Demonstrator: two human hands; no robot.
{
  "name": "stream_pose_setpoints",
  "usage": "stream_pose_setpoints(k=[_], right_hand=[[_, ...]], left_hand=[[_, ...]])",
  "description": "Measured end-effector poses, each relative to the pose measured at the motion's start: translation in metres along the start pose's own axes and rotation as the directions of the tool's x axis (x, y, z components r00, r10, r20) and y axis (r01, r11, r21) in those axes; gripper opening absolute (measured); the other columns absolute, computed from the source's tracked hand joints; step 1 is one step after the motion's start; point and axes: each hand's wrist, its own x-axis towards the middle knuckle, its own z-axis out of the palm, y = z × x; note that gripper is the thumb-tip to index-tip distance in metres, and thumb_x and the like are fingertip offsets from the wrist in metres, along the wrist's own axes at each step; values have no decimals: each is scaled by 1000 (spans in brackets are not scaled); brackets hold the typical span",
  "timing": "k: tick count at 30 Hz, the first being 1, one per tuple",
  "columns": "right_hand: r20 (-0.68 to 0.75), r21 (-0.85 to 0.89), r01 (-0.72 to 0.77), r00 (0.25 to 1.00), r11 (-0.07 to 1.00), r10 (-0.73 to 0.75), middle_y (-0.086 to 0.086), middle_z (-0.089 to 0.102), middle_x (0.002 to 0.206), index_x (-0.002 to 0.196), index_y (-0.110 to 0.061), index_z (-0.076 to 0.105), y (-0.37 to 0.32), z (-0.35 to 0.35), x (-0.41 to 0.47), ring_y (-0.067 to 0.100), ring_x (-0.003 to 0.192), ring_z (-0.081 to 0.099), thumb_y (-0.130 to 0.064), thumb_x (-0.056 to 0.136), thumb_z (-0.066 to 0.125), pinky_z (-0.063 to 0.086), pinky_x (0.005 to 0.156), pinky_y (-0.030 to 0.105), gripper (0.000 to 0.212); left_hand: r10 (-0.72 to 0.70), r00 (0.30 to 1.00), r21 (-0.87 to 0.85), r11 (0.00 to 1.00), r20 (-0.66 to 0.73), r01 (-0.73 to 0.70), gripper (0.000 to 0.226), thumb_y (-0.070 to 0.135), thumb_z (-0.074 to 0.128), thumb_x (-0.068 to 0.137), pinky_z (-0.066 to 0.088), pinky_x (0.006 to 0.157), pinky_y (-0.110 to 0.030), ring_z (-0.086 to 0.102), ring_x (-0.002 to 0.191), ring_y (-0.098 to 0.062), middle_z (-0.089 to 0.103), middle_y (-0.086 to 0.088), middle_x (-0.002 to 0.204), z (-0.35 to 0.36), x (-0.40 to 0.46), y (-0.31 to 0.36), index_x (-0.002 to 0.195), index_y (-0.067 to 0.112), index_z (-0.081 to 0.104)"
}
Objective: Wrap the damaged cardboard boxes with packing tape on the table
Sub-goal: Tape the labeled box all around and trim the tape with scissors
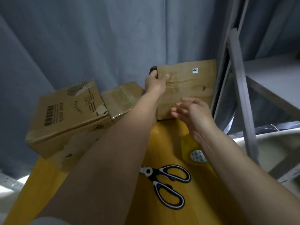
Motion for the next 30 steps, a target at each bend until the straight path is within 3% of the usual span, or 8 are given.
stream_pose_setpoints(k=[3,6,9,13,16,21,26,30], right_hand=[[-66,44,11,998,999,-8,12,56,96,119,-4,45,-3,-3,3,27,94,66,3,93,50,56,88,41,27],[-156,-62,99,982,993,-108,17,54,122,136,-6,37,-8,-10,4,27,107,61,-5,90,58,51,97,46,51],[-317,-202,164,922,966,-222,10,27,152,149,-15,18,-20,-17,-2,26,136,37,-23,88,67,35,112,43,78],[-356,-208,316,857,926,-372,5,11,159,153,-17,7,-38,-16,-26,23,146,18,-32,81,76,24,118,42,100],[-243,-191,418,857,888,-455,7,13,157,153,-24,3,-38,-12,-55,21,144,23,-38,73,81,24,117,35,113],[-141,-263,447,859,855,-492,10,16,152,151,-29,15,-30,-3,-100,10,122,32,-39,64,87,32,104,28,113],[-118,-219,364,911,905,-394,8,33,138,134,-19,34,-13,-1,-139,15,112,45,-46,61,86,43,95,28,93],[-67,-179,299,947,938,-314,6,43,133,117,-24,32,10,6,-165,18,113,52,-52,63,83,50,96,36,79]], left_hand=[[-10,999,-289,957,-31,0,10,14,66,91,53,94,-46,67,95,-24,71,-6,101,0,-12,10,83,20,61],[26,999,-590,806,-34,-41,8,5,61,94,50,100,-46,64,100,-24,67,-18,118,-12,-27,29,97,12,63],[66,997,-694,716,-41,-76,5,13,58,96,47,104,-43,63,107,-21,64,-15,124,-36,-49,53,100,13,62],[19,996,-736,673,-82,-73,11,20,59,97,54,93,-45,69,100,-22,71,-10,107,-81,-84,69,99,10,64],[-18,995,-665,745,-94,-49,11,22,62,95,60,76,-40,71,83,-20,73,-7,93,-114,-113,75,92,12,65],[-96,973,-509,860,-211,-25,31,30,67,91,55,92,-46,68,101,-25,70,-10,110,-157,-165,74,111,6,66],[170,907,-160,956,-384,-247,38,44,65,89,51,96,-39,64,104,-16,67,-3,114,-187,-231,62,107,11,69],[281,875,4,953,-394,-304,43,47,64,89,43,106,-36,53,119,-16,45,-3,135,-219,-263,45,112,11,64]])
